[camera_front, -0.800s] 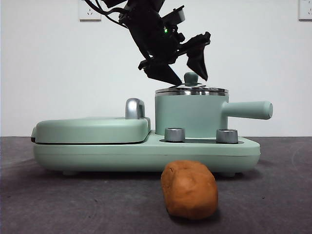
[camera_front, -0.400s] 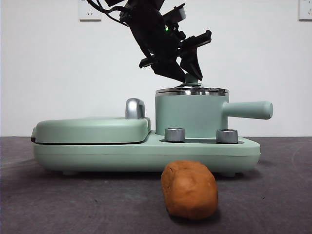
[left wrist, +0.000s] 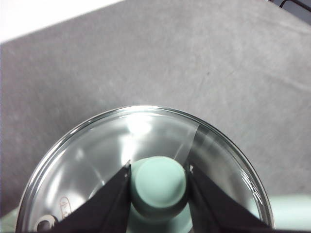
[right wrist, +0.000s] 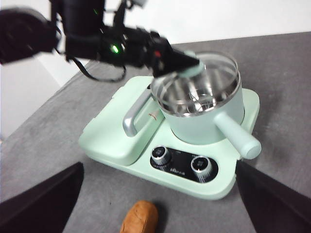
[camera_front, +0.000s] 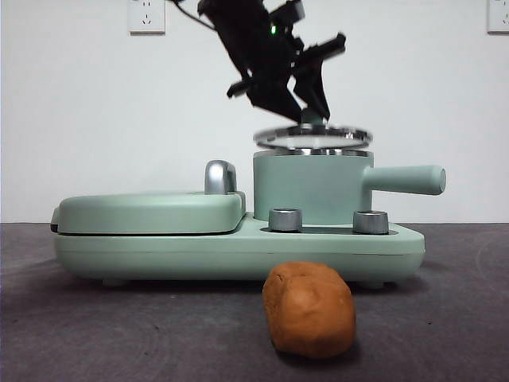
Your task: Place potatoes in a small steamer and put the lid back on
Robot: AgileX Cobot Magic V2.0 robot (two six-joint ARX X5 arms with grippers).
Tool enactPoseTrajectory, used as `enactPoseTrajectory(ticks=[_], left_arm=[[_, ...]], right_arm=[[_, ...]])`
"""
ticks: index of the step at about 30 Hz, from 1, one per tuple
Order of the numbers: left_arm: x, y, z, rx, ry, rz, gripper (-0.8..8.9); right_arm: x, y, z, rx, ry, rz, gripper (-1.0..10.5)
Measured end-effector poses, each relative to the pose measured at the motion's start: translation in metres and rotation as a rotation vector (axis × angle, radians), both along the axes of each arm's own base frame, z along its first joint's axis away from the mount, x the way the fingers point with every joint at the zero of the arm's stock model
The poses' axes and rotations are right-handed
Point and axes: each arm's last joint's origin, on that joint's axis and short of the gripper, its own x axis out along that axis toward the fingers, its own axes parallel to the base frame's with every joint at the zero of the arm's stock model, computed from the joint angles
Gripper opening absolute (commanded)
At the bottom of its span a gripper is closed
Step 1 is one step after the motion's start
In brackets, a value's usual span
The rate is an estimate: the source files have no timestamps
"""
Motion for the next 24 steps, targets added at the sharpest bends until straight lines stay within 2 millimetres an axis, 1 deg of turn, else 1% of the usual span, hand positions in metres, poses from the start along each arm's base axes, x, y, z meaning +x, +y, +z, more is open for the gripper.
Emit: enactPoseTrajectory(ticks=[5,7,9,13,18,21,24], left_arm=[[-0.005,0.004,0.041,-0.003,-0.022,-0.006,0.5],[-0.007,0.006,0.054,0.0,-0.034,-0.012,0.42],[-0.009,0.008,0.062,0.002,-0.04,-0.013,0.18],[-0.008,0.017,0.074,0.005,-0.048,-0.002,0.18],[-0.005,0.035,0.079,0.033,-0.031,0.027,0.18],[-0.007,0.051,0.087,0.047,-0.021,0.05,0.18],[-0.011,0.07,0.099,0.048,-0.022,0.082,0.18]], right_arm=[[0.006,0.002,0.002,0.0,0.083,0.023,5.0],[0.01,0.004,0.004,-0.003,0.115,0.045,5.0],[0.015,0.008,0.005,-0.006,0.145,0.073,4.9],[0.027,0.017,0.008,-0.045,0.213,0.11,4.9],[0.044,0.039,0.004,-0.124,0.3,0.151,4.9],[0.053,0.06,-0.004,-0.183,0.36,0.177,4.9],[0.061,0.083,-0.016,-0.259,0.426,0.199,4.9]])
